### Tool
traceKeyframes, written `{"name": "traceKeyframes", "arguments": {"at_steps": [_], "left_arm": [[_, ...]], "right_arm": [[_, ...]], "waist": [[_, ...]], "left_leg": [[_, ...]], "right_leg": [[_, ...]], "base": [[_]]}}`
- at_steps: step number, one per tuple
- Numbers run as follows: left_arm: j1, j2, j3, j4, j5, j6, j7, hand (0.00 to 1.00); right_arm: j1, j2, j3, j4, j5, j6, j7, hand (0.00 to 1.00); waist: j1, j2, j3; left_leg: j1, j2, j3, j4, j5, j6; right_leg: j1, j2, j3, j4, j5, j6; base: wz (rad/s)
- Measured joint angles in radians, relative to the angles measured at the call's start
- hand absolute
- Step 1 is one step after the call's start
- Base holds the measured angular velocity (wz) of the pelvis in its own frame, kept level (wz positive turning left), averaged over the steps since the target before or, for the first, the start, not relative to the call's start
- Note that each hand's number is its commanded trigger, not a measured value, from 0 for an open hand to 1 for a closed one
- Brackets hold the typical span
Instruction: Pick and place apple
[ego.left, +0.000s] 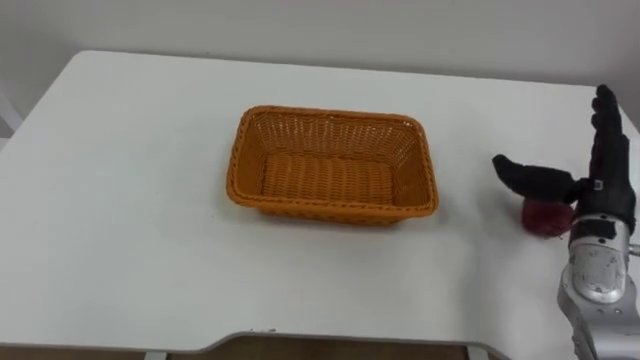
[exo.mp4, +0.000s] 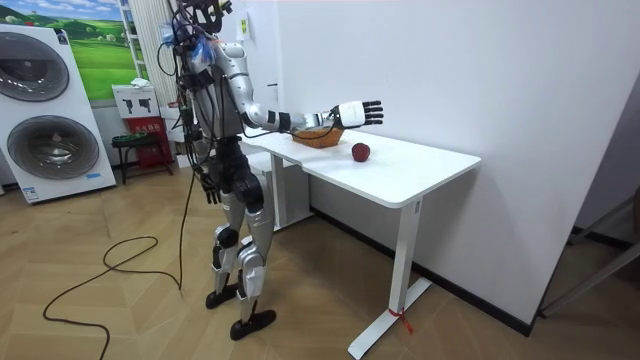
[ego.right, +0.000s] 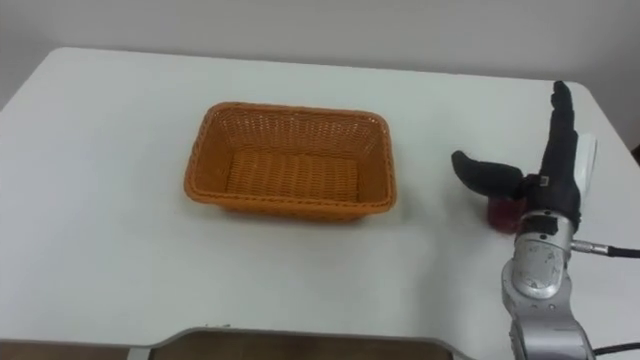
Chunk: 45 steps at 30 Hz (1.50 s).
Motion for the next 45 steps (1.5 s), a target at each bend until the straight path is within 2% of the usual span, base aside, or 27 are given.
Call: {"name": "traceKeyframes", "arguments": {"at_steps": [3, 11, 21, 22, 23, 24, 30, 37, 45], "left_arm": [[0.001, 0.000, 0.001, -0.013, 0.000, 0.001, -0.001, 0.00], [0.002, 0.000, -0.009, 0.021, -0.019, 0.007, -0.001, 0.00], [0.002, 0.000, -0.009, 0.035, -0.019, 0.017, -0.020, 0.00], [0.002, 0.000, -0.009, 0.035, -0.019, 0.018, -0.020, 0.00], [0.002, 0.000, -0.009, 0.035, -0.019, 0.021, -0.020, 0.00], [0.001, 0.000, -0.009, 0.035, -0.019, 0.022, -0.020, 0.00], [0.002, 0.003, -0.007, 0.031, -0.006, 0.023, -0.031, 0.00], [0.000, 0.004, -0.006, 0.030, -0.004, 0.024, -0.040, 0.00], [-0.002, 0.004, -0.007, 0.031, -0.006, 0.024, -0.037, 0.00]], "right_arm": [[0.000, 0.000, 0.001, 0.002, 0.000, 0.002, 0.007, 0.00], [0.001, 0.000, 0.003, 0.146, -0.003, 0.015, 0.009, 0.00], [0.001, 0.000, 0.003, 0.192, -0.003, 0.016, 0.022, 0.00], [0.001, 0.000, 0.004, 0.203, -0.004, 0.016, 0.022, 0.66], [0.001, 0.001, 0.004, 0.217, -0.005, 0.016, 0.022, 0.90], [0.001, 0.001, 0.004, 0.224, -0.006, 0.016, 0.022, 1.00], [0.010, 0.001, 0.005, 0.276, -0.005, 0.025, 0.045, 1.00], [0.014, 0.000, 0.011, 0.285, -0.009, 0.025, 0.053, 1.00], [0.014, 0.000, 0.021, 0.285, -0.007, 0.025, 0.062, 1.00]], "waist": [[0.000, 0.002, 0.0011], [0.002, 0.010, 0.0049], [0.002, 0.007, 0.0025], [0.002, 0.007, 0.0024], [0.002, 0.008, 0.0022], [0.002, 0.008, 0.0022], [0.002, 0.012, 0.0003], [0.001, 0.014, -0.0077], [0.001, 0.015, -0.0066]], "left_leg": [[-0.002, 0.000, 0.001, 0.001, 0.000, 0.000], [0.008, 0.000, 0.001, 0.002, 0.000, 0.000], [0.009, 0.000, 0.001, 0.002, 0.000, 0.000], [0.010, 0.000, 0.001, 0.002, 0.000, 0.000], [0.011, 0.000, 0.001, 0.002, 0.000, 0.000], [0.011, 0.000, 0.001, 0.002, 0.000, 0.000], [0.011, 0.000, 0.002, 0.002, 0.000, 0.000], [0.015, 0.000, 0.003, 0.003, 0.000, 0.000], [0.016, 0.000, 0.003, 0.008, 0.000, 0.000]], "right_leg": [[0.001, 0.000, 0.000, 0.000, 0.000, 0.000], [0.011, 0.000, 0.002, 0.001, 0.000, 0.000], [0.013, 0.000, 0.001, 0.000, 0.000, 0.000], [0.014, -0.001, 0.000, -0.001, 0.000, 0.000], [0.015, -0.001, 0.000, 0.000, 0.000, 0.000], [0.015, -0.001, 0.001, 0.000, 0.000, 0.000], [0.014, -0.001, 0.000, 0.000, 0.000, 0.000], [0.017, -0.001, 0.000, 0.000, 0.000, 0.000], [0.022, -0.002, 0.000, 0.000, 0.000, 0.000]], "base": [[0.00], [0.00], [0.00], [0.00], [0.00], [0.00], [0.00], [0.00], [0.00]]}}
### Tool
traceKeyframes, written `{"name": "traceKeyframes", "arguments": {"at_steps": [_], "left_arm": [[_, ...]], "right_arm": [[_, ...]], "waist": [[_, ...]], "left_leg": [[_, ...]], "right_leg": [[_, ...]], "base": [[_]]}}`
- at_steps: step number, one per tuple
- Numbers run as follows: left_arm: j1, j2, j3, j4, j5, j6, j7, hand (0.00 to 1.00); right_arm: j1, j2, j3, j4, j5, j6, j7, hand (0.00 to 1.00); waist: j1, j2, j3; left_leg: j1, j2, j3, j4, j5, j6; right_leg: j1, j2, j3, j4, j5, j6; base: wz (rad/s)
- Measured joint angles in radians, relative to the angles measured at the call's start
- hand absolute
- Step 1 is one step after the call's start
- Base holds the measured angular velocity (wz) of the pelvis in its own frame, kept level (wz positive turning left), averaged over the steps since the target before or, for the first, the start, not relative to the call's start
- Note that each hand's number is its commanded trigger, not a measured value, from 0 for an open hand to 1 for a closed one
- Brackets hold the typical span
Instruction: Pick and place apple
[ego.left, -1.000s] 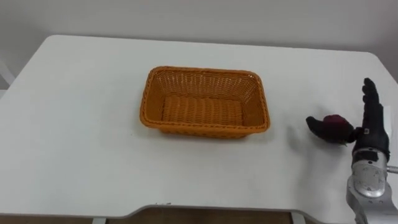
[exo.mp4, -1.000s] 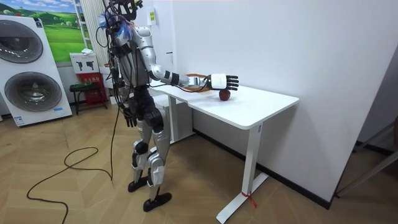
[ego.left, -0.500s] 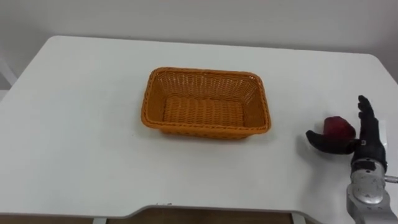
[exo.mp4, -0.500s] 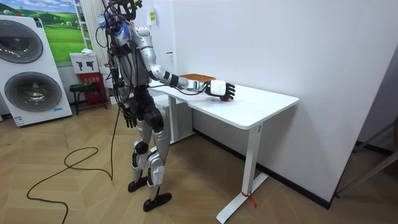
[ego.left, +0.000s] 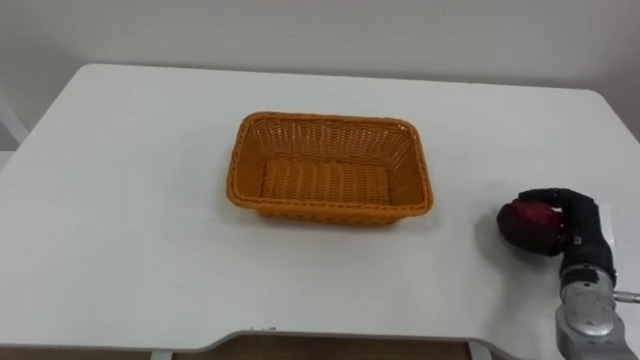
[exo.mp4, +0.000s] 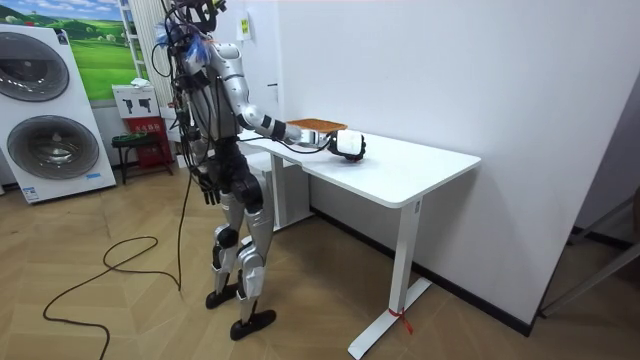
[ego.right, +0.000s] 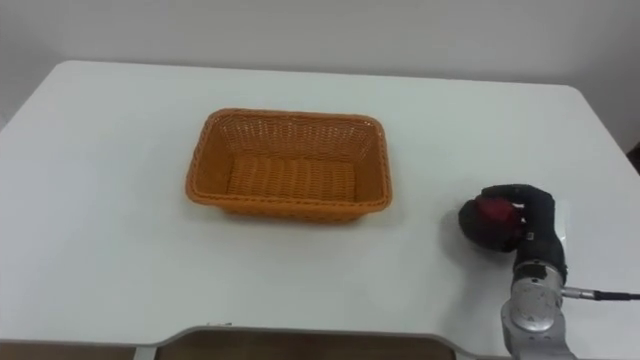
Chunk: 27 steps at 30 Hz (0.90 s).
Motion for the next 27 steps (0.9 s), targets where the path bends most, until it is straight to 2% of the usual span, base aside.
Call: {"name": "traceKeyframes", "arguments": {"at_steps": [12, 21, 23, 27], "left_arm": [[-0.002, -0.001, -0.001, 0.003, -0.002, 0.000, -0.003, 0.00], [-0.008, -0.002, -0.001, 0.001, 0.001, 0.009, -0.012, 0.00], [-0.011, -0.002, -0.002, 0.002, 0.001, 0.008, -0.011, 0.00], [-0.012, -0.002, -0.005, 0.003, -0.012, 0.006, -0.007, 0.00]], "right_arm": [[-0.003, 0.000, 0.003, -0.013, -0.002, 0.001, 0.001, 1.00], [-0.002, 0.004, 0.017, -0.304, -0.115, 0.008, -0.014, 1.00], [-0.003, 0.003, 0.021, -0.354, -0.124, 0.004, -0.021, 1.00], [-0.005, 0.003, 0.027, -0.423, -0.111, 0.004, -0.021, 1.00]], "waist": [[0.001, -0.001, 0.0058], [0.005, -0.001, 0.0048], [0.021, -0.001, 0.0045], [0.028, 0.003, 0.0052]], "left_leg": [[-0.004, -0.001, 0.000, 0.001, 0.000, 0.000], [-0.001, -0.001, 0.000, -0.006, 0.000, 0.000], [0.002, -0.001, -0.001, -0.007, 0.000, 0.000], [-0.003, -0.001, -0.002, -0.008, 0.000, 0.000]], "right_leg": [[-0.002, -0.001, -0.001, 0.001, 0.000, 0.000], [-0.010, 0.000, 0.002, 0.000, 0.000, 0.000], [-0.008, 0.000, 0.003, -0.001, 0.000, 0.000], [-0.007, -0.001, -0.003, -0.001, 0.000, 0.000]], "base": [[0.00], [0.00], [0.00], [0.03]]}}
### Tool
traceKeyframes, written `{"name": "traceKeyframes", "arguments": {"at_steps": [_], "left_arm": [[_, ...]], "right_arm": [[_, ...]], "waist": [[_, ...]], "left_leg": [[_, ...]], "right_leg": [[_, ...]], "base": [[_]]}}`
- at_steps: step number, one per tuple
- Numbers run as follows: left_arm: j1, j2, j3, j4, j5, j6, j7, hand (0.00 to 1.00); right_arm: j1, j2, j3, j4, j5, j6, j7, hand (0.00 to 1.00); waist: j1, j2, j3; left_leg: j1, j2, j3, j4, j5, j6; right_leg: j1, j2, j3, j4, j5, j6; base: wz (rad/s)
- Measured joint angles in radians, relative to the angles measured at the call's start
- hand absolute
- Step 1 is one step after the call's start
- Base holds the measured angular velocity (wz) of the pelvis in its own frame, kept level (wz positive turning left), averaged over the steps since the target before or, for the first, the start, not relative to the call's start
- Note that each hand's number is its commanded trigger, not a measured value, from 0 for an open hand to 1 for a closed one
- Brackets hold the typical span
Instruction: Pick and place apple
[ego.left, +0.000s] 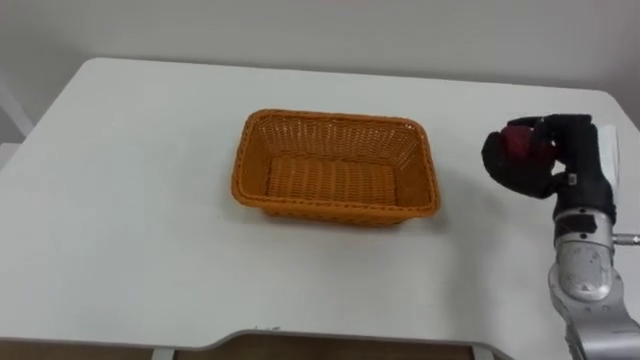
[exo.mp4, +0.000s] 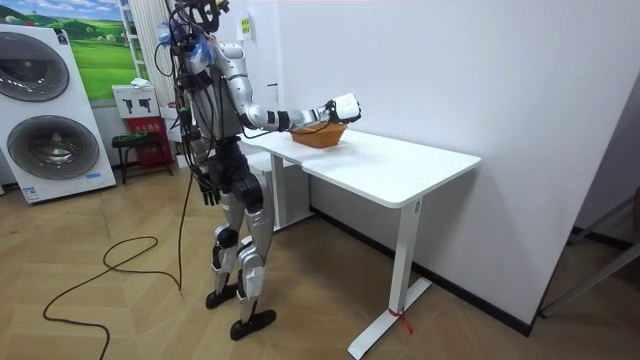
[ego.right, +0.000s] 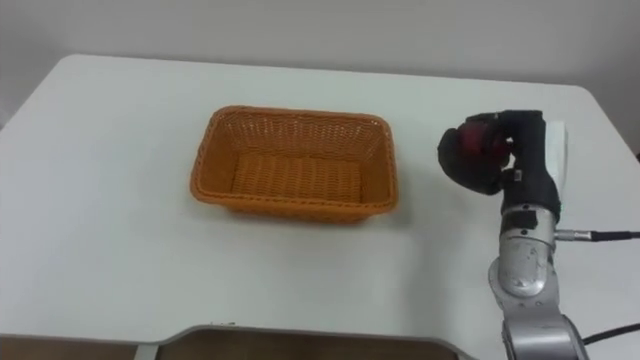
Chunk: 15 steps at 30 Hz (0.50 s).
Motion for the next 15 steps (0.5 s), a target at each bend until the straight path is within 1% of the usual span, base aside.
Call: {"name": "traceKeyframes", "arguments": {"at_steps": [4, 10, 13, 14, 15], "left_arm": [[0.001, 0.000, -0.016, 0.002, 0.000, -0.001, 0.000, 0.00], [0.001, -0.002, -0.018, 0.017, 0.001, -0.001, -0.001, 0.00], [-0.007, -0.002, -0.023, 0.017, -0.001, -0.001, 0.000, 0.00], [-0.014, -0.002, -0.040, 0.017, -0.002, -0.002, 0.003, 0.00], [-0.018, -0.002, -0.047, 0.018, -0.002, -0.002, 0.003, 0.00]], "right_arm": [[-0.003, 0.000, 0.025, -0.086, -0.005, 0.000, 0.002, 1.00], [-0.008, -0.002, 0.073, -0.188, -0.013, 0.001, 0.032, 1.00], [-0.011, -0.003, 0.116, -0.208, -0.012, 0.001, 0.062, 1.00], [-0.011, -0.003, 0.131, -0.209, -0.013, 0.001, 0.076, 1.00], [-0.011, -0.003, 0.139, -0.209, -0.013, 0.001, 0.082, 0.87]], "waist": [[0.000, 0.007, 0.0008], [0.004, 0.009, -0.0005], [0.015, 0.010, -0.0018], [0.022, 0.010, -0.0020], [0.023, 0.010, -0.0020]], "left_leg": [[-0.003, 0.000, -0.004, 0.001, 0.000, 0.000], [-0.005, 0.000, -0.004, 0.002, 0.000, 0.000], [-0.001, 0.001, -0.003, 0.002, 0.000, 0.000], [-0.001, 0.001, -0.003, 0.002, 0.000, 0.000], [0.000, 0.000, -0.003, 0.002, 0.000, 0.000]], "right_leg": [[-0.001, 0.000, -0.006, 0.001, 0.000, 0.000], [-0.002, 0.000, -0.006, 0.001, 0.000, 0.000], [0.000, 0.000, -0.006, 0.002, 0.000, 0.000], [0.000, 0.000, -0.006, 0.002, 0.000, 0.000], [0.000, 0.000, -0.006, 0.002, 0.000, 0.000]], "base": [[0.03], [0.00], [0.00], [0.00], [0.00]]}}
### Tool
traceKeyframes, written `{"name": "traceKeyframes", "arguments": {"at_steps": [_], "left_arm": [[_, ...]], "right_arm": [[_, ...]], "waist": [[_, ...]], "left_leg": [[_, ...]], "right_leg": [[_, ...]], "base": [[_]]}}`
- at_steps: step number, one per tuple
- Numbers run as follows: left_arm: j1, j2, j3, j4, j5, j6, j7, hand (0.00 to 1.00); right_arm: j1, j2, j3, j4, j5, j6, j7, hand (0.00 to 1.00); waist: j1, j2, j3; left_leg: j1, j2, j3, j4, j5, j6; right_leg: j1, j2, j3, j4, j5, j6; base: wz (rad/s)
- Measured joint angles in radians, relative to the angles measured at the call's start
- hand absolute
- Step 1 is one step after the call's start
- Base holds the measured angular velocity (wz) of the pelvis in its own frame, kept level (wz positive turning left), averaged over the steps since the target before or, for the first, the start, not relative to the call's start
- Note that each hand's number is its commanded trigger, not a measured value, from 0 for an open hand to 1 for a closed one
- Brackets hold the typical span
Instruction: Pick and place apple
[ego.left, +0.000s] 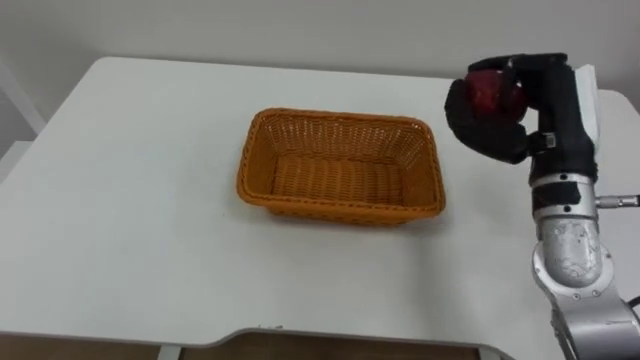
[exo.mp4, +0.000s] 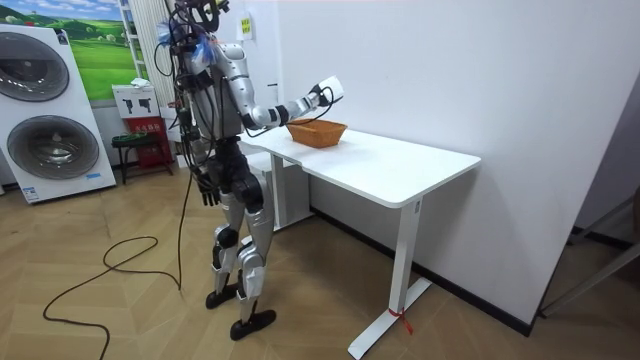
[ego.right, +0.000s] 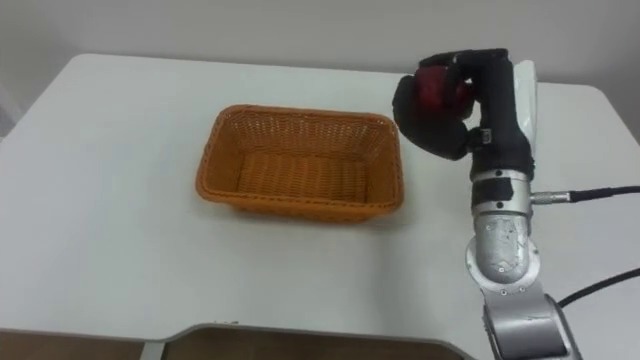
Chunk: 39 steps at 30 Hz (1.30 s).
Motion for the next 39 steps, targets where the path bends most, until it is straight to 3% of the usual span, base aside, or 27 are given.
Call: {"name": "traceKeyframes", "arguments": {"at_steps": [2, 3, 17, 28, 34, 35, 39], "left_arm": [[-0.004, -0.002, -0.011, 0.001, 0.000, -0.007, 0.001, 0.00], [-0.004, -0.003, -0.012, 0.002, 0.000, -0.007, 0.001, 0.00], [-0.025, 0.000, -0.038, 0.001, 0.001, -0.006, 0.005, 0.00], [-0.025, -0.001, -0.040, 0.001, 0.001, -0.006, 0.003, 0.00], [-0.019, -0.001, -0.038, 0.009, 0.000, -0.007, 0.005, 0.00], [-0.016, -0.001, -0.034, 0.010, -0.001, -0.007, 0.006, 0.00], [0.004, -0.002, -0.010, 0.009, -0.001, -0.006, 0.005, 0.00]], "right_arm": [[0.000, 0.001, 0.023, -0.001, 0.000, 0.000, 0.033, 0.68], [0.000, 0.002, 0.024, -0.003, 0.000, 0.000, 0.041, 0.00], [0.000, 0.006, 0.136, -0.101, -0.010, 0.002, 0.120, 0.00], [0.000, 0.007, 0.137, -0.101, -0.008, 0.003, 0.138, 0.00], [0.000, 0.001, 0.100, -0.100, -0.005, 0.002, 0.124, 0.00], [0.000, 0.000, 0.082, -0.099, -0.003, 0.002, 0.120, 0.00], [0.001, -0.001, -0.014, -0.099, -0.001, 0.002, 0.072, 0.00]], "waist": [[0.006, -0.002, -0.0012], [0.006, -0.002, -0.0014], [0.038, -0.004, 0.0032], [0.038, 0.001, 0.0068], [0.017, 0.003, 0.0074], [0.012, -0.006, 0.0027], [-0.012, -0.012, 0.0008]], "left_leg": [[0.000, 0.000, 0.000, 0.000, 0.000, 0.000], [0.000, 0.000, 0.000, 0.000, 0.000, 0.000], [-0.004, 0.000, -0.002, 0.002, 0.000, 0.000], [-0.011, -0.001, -0.005, 0.009, 0.000, 0.000], [-0.015, -0.001, -0.012, 0.010, 0.000, 0.000], [-0.014, -0.001, -0.013, 0.010, 0.000, 0.000], [-0.014, -0.003, -0.013, 0.008, 0.000, 0.000]], "right_leg": [[0.001, 0.000, 0.000, 0.000, 0.000, 0.000], [0.001, 0.000, -0.001, 0.000, 0.000, 0.000], [0.000, 0.000, -0.001, 0.001, 0.000, 0.000], [-0.001, -0.001, -0.005, 0.002, 0.000, 0.000], [0.001, -0.002, -0.015, 0.000, 0.000, 0.000], [0.001, -0.003, -0.015, -0.001, 0.000, 0.000], [-0.001, -0.005, -0.018, -0.002, 0.000, 0.000]], "base": [[0.00], [0.00], [0.00], [0.01], [0.03], [0.00], [-0.01]]}}
